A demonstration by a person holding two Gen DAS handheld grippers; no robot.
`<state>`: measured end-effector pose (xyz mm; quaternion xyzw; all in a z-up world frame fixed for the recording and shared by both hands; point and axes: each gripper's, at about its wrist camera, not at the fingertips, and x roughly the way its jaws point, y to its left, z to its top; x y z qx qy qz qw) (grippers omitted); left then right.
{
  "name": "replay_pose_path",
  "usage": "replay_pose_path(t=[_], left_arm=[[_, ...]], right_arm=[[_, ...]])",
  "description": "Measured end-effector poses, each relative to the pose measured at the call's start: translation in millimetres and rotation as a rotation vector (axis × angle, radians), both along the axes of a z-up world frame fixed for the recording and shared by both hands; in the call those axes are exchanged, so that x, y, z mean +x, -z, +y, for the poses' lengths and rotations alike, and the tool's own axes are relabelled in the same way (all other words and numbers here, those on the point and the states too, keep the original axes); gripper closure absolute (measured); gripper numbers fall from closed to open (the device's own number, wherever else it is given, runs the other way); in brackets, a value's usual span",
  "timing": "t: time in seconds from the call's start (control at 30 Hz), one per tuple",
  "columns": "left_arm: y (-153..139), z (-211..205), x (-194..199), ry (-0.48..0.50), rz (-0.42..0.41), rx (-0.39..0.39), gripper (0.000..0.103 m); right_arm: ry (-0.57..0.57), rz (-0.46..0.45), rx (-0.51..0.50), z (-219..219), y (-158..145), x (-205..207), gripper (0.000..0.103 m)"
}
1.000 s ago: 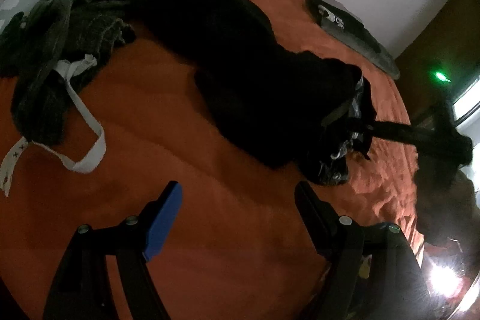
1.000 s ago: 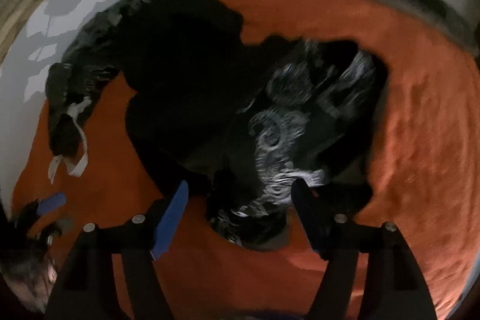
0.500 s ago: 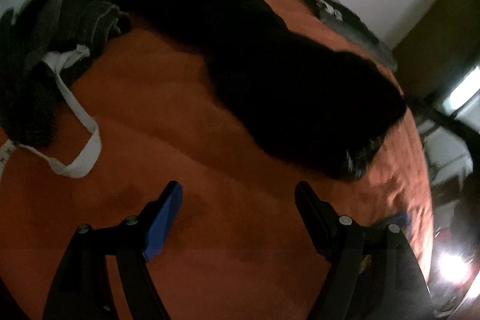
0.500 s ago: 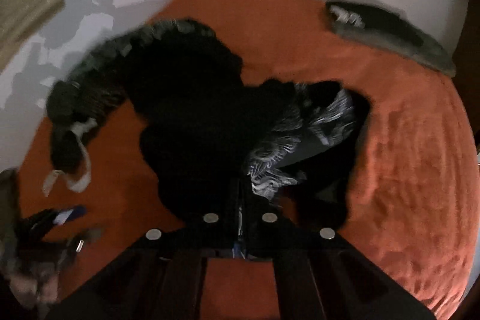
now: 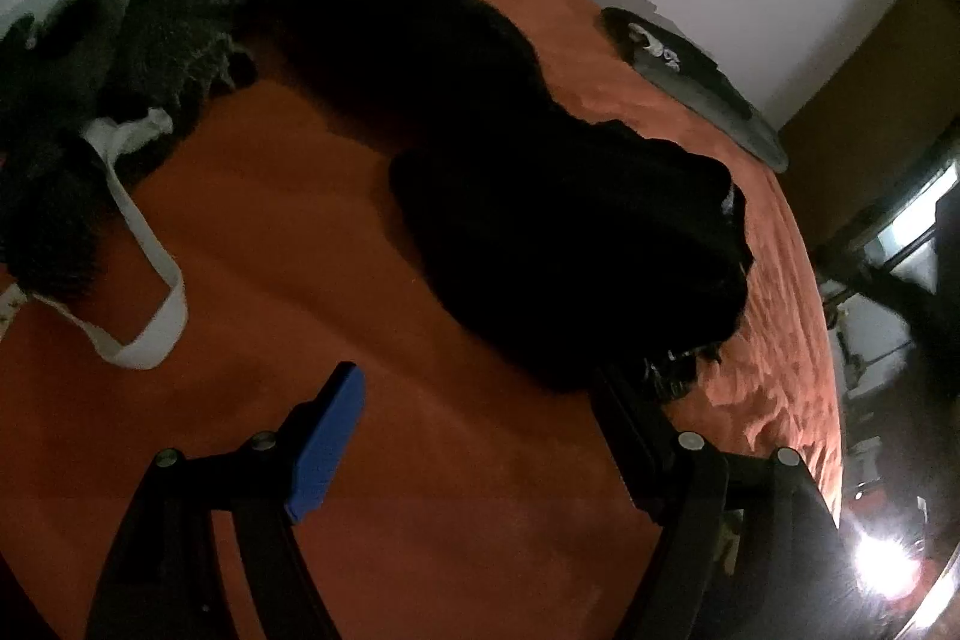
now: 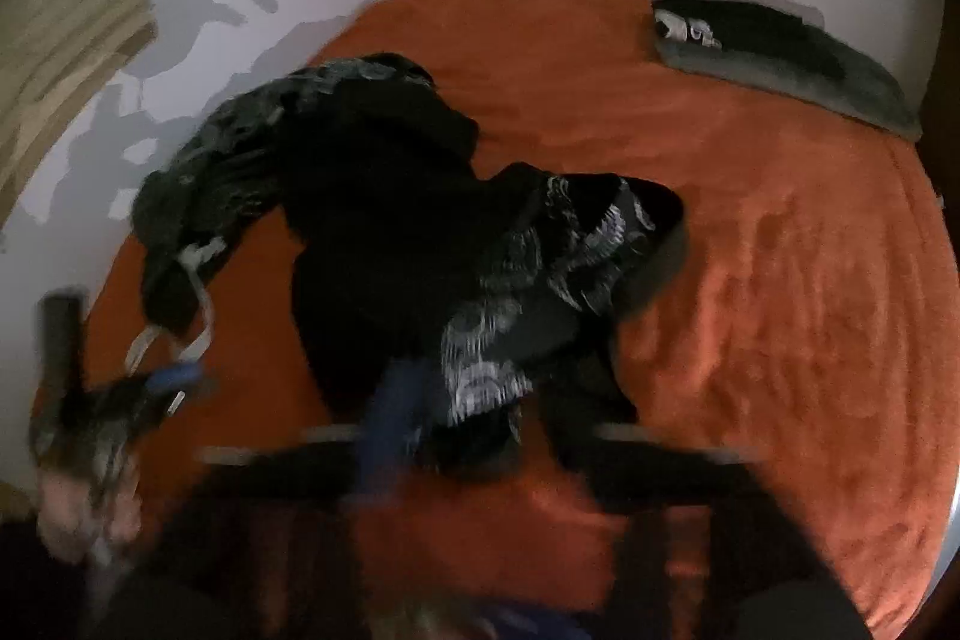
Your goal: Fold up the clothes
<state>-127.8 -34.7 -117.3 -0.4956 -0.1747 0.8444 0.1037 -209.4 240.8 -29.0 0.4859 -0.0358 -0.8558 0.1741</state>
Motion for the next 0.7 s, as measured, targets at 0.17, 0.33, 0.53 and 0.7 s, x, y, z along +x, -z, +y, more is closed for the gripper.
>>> replay_pose_path(t=[0.17, 0.33, 0.53, 0.7], left_arm=[[-2, 0, 9, 0.024, 0.015, 0.01, 0.025], [-4, 0, 17, 0.049, 0.03, 0.019, 0.025], [-2, -3, -1, 0.023, 0.0, 0.06, 0.025], [-14, 4, -9, 0.012, 0.03, 0.066, 0.025]], right_arm=[[0.066, -0.159, -0.081, -32, 41, -48, 0.019], [0.037, -0.195, -0.119, -35, 57, -18, 0.103], [-0.096, -0.193, -0.082, -29, 52, 59, 0.103], [-0.206, -0.191, -0.05, -24, 48, 123, 0.103]])
